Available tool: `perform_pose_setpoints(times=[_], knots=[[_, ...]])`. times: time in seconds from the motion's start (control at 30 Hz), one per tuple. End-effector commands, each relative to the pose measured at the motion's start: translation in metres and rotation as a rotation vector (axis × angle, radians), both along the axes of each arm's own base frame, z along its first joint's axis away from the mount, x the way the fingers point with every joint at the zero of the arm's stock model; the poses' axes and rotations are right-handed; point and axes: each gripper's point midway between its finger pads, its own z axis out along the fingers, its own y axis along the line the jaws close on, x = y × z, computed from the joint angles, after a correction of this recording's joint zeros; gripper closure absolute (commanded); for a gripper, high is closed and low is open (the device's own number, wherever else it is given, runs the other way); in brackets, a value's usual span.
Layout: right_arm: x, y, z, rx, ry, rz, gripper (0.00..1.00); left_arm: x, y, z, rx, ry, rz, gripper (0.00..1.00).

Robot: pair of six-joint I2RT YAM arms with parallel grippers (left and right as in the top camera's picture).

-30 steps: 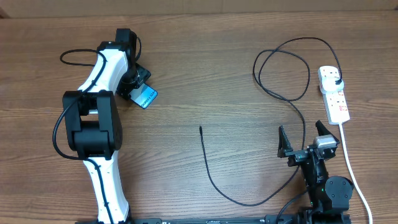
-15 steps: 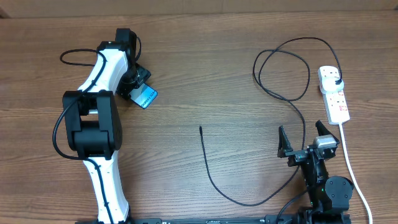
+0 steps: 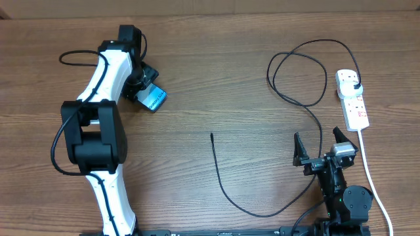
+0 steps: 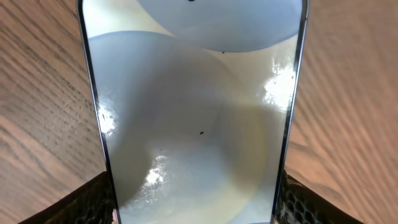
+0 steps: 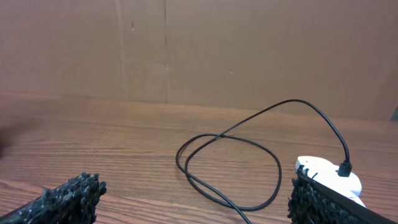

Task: Plug charger to phone and switch on socket
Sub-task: 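Lift the phone with the left gripper and tilt it upright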

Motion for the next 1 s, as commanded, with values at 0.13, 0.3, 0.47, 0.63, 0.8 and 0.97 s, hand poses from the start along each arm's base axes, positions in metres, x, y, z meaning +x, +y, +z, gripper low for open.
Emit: perform_pose_setpoints(times=[0.13, 0.3, 0.47, 0.63, 0.8, 0.97], knots=[[0.000, 0.002, -0.002, -0.001, -0.003, 0.005, 0.00, 0.011, -0.015, 0.041, -0.096, -0.099, -0.027, 0.96], [0.000, 0.002, -0.002, -0.001, -0.003, 0.005, 0.00, 0.014, -0.037, 0.045, -0.224, -0.113, -0.055, 0.96], [0.000, 0.002, -0.002, -0.001, -0.004, 0.005, 0.00, 0.020, -0.062, 0.054, -0.371, -0.147, -0.093, 0.96], [0.000, 0.002, -0.002, -0.001, -0.003, 0.005, 0.00, 0.026, -0.087, 0.067, -0.515, -0.186, -0.140, 0.96], [0.000, 0.002, -0.002, -0.001, -0.003, 0.005, 0.00, 0.029, -0.109, 0.084, -0.662, -0.220, -0.193, 0.96], [0.000, 0.002, -0.002, -0.001, -0.004, 0.005, 0.00, 0.028, -0.132, 0.102, -0.802, -0.247, -0.254, 0.96]])
